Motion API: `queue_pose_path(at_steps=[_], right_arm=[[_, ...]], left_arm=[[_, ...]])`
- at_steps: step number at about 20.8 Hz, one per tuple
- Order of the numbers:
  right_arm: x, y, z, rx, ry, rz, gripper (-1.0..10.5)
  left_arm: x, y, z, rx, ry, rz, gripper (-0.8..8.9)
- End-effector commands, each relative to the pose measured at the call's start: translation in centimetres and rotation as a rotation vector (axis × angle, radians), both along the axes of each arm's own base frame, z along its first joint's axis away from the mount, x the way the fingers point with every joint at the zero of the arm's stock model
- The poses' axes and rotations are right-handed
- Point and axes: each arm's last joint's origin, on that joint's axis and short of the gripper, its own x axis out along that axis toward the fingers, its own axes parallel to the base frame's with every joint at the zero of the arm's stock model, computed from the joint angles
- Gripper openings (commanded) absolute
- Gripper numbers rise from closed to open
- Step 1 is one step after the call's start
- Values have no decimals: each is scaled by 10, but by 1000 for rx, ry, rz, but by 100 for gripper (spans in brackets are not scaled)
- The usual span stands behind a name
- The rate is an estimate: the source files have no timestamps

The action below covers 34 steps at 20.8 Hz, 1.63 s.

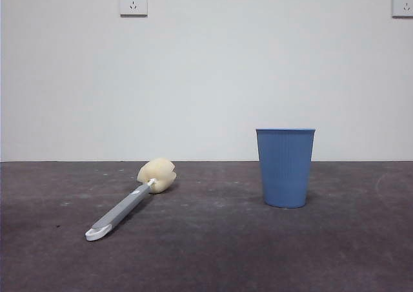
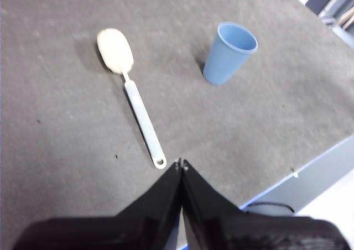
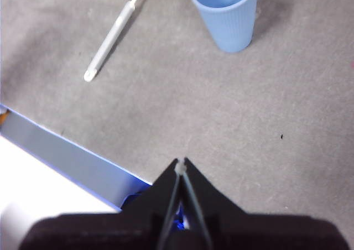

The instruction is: Pick up the cup brush,pick up the cup,insert the brush into the cup,clean the cup,put the cup brush back,put the cup back to the fixed position on the table

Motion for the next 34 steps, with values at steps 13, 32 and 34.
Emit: queue_pose_path(at_steps=[13,32,34], right_arm=[[3,1,3,30,2,-31,630],[19,2,-2,37,69,-48,630],[19,2,-2,38,70,-49,630]], left_arm=[[27,0,-5,22,87,-7,509],[167,-146,-131,359,358,112,502],[173,-150,-146,369,392,126,502]])
